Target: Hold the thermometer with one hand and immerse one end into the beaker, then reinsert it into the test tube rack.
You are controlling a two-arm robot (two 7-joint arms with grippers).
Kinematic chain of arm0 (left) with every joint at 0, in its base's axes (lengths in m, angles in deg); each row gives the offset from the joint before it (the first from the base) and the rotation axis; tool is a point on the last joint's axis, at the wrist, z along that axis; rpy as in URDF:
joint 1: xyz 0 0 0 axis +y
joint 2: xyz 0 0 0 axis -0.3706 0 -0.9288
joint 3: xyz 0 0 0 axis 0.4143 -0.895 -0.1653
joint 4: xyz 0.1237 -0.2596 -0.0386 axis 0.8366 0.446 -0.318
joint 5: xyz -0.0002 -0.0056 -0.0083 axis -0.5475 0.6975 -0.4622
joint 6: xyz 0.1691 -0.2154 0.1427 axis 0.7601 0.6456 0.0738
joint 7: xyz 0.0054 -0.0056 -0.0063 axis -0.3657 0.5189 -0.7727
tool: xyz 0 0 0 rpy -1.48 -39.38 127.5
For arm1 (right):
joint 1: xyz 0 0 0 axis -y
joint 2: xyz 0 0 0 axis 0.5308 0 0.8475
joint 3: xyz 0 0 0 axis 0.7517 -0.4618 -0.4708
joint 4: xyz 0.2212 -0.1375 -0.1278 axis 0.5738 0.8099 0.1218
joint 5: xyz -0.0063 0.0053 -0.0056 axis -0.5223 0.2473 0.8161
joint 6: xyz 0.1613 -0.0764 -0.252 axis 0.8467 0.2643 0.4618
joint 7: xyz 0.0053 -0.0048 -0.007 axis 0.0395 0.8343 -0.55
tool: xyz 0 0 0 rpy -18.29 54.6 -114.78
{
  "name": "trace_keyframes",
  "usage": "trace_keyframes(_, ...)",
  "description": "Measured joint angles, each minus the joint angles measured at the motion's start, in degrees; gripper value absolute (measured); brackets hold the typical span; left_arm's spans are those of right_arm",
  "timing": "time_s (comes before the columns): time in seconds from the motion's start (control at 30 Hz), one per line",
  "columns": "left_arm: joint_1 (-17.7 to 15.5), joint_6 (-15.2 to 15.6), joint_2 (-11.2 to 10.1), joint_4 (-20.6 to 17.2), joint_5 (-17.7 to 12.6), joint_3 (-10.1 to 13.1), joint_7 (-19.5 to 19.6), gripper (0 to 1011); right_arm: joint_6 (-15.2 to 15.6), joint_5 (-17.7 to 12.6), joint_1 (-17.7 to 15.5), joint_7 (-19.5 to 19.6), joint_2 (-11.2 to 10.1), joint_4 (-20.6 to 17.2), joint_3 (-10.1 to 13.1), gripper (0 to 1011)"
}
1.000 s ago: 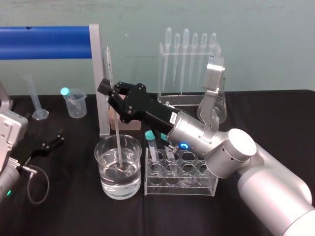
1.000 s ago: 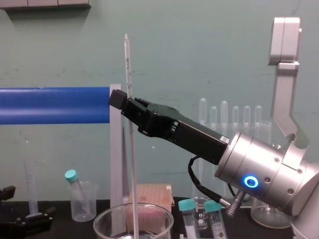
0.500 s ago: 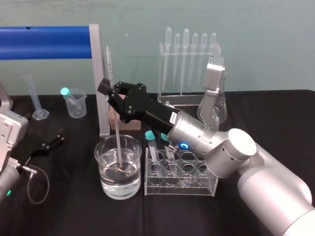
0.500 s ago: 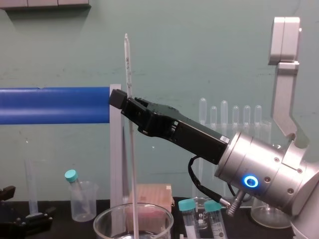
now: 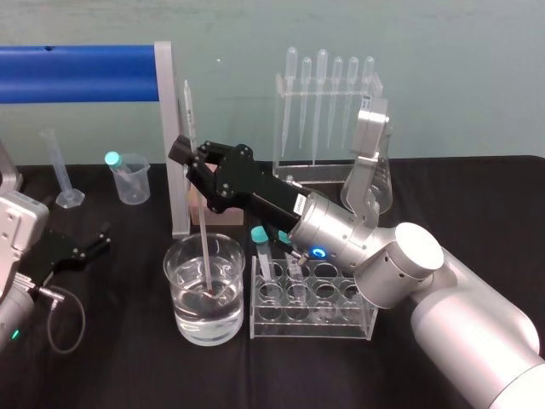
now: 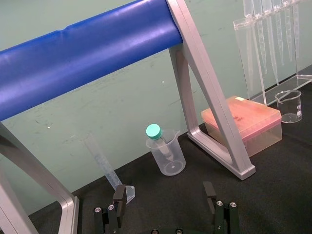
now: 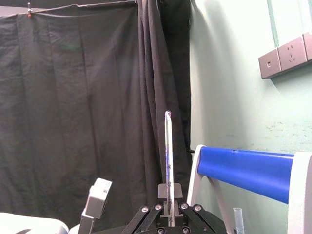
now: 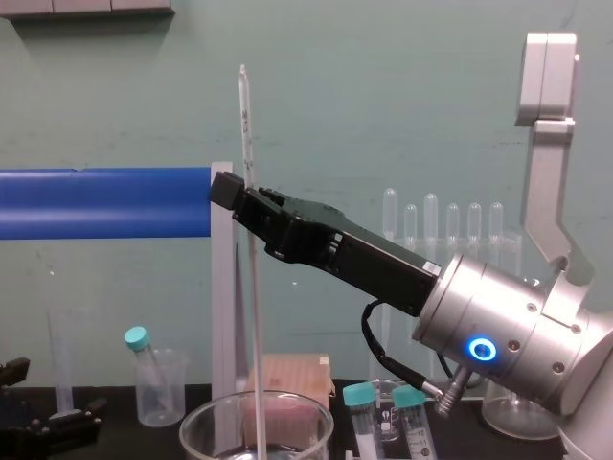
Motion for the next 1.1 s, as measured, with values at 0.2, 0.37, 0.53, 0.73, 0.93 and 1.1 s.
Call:
trace_keyframes(0.2, 0.0, 0.0, 0.0, 0.0, 0.0, 0.0, 0.0, 1008, 0.0, 0.0, 0.0, 0.0, 0.0, 0.0, 0.0, 52)
trace_keyframes(0.37, 0.0, 0.0, 0.0, 0.0, 0.0, 0.0, 0.0, 1008, 0.0, 0.0, 0.0, 0.0, 0.0, 0.0, 0.0, 52)
trace_keyframes(0.53, 0.0, 0.0, 0.0, 0.0, 0.0, 0.0, 0.0, 1008, 0.0, 0.0, 0.0, 0.0, 0.0, 0.0, 0.0, 52)
trace_keyframes(0.73, 0.0, 0.0, 0.0, 0.0, 0.0, 0.0, 0.0, 1008, 0.0, 0.0, 0.0, 0.0, 0.0, 0.0, 0.0, 52)
trace_keyframes(0.93, 0.0, 0.0, 0.0, 0.0, 0.0, 0.0, 0.0, 1008, 0.0, 0.0, 0.0, 0.0, 0.0, 0.0, 0.0, 52)
trace_keyframes(1.1, 0.0, 0.0, 0.0, 0.0, 0.0, 0.0, 0.0, 1008, 0.0, 0.0, 0.0, 0.0, 0.0, 0.0, 0.0, 52)
